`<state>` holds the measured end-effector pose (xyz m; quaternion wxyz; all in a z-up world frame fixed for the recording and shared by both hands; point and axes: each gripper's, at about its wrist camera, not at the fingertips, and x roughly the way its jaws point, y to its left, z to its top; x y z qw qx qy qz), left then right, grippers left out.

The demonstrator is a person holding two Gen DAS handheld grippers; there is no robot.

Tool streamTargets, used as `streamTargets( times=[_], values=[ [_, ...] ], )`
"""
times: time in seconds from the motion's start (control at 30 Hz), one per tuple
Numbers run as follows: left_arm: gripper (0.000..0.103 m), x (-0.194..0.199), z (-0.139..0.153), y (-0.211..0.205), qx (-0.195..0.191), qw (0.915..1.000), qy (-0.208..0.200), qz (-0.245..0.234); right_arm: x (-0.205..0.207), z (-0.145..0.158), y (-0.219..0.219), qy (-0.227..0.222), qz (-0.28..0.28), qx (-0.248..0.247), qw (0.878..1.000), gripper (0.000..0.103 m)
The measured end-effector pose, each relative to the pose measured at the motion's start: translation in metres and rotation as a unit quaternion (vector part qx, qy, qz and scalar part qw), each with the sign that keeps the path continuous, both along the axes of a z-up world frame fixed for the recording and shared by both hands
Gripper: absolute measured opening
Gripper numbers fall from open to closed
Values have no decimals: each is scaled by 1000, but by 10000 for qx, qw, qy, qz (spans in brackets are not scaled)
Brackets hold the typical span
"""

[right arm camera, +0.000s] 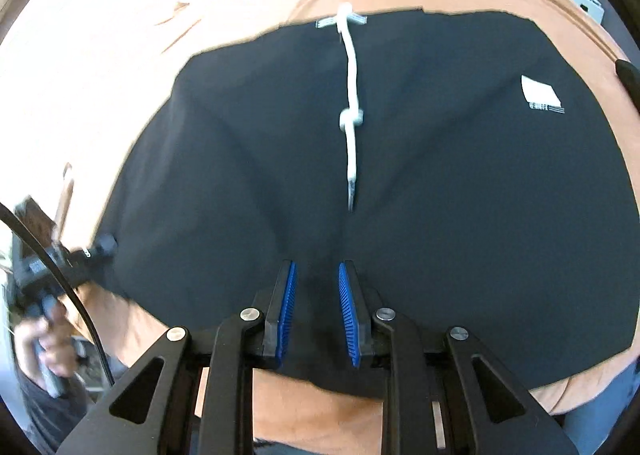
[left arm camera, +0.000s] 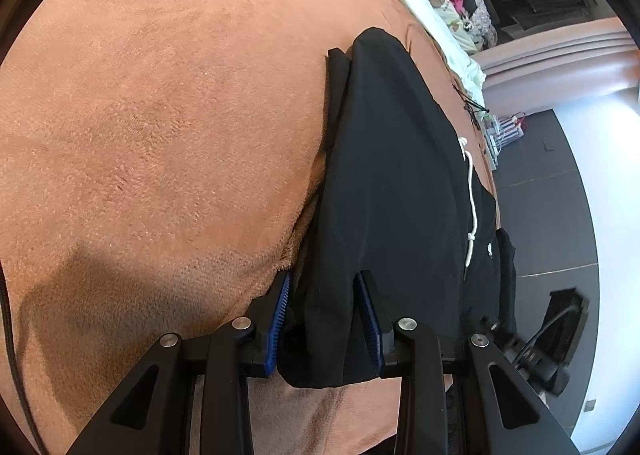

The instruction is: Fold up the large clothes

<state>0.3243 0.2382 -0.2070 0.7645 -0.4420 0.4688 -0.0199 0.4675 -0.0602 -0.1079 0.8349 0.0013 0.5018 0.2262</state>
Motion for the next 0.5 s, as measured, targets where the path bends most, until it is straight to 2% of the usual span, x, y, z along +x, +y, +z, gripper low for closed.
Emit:
streamTargets(
  times=[0.07, 0.17, 0.3, 0.5],
  values=[
    [35, 0, 1, -1, 17, 10000, 4, 7, 14, 6, 1, 23, -4, 180, 9998, 19],
    [35, -1, 3, -2, 116, 9999, 12, -1, 36, 10, 3, -164, -166, 23, 9997, 19],
    [35, 0, 3, 0, 140, 9999, 28, -11, 65, 9, 12, -195, -208, 49, 9996, 19],
    [35, -2, 3, 2, 81, 9999, 3, 66, 108, -10, 31, -83, -153, -107, 9998, 19]
  ],
)
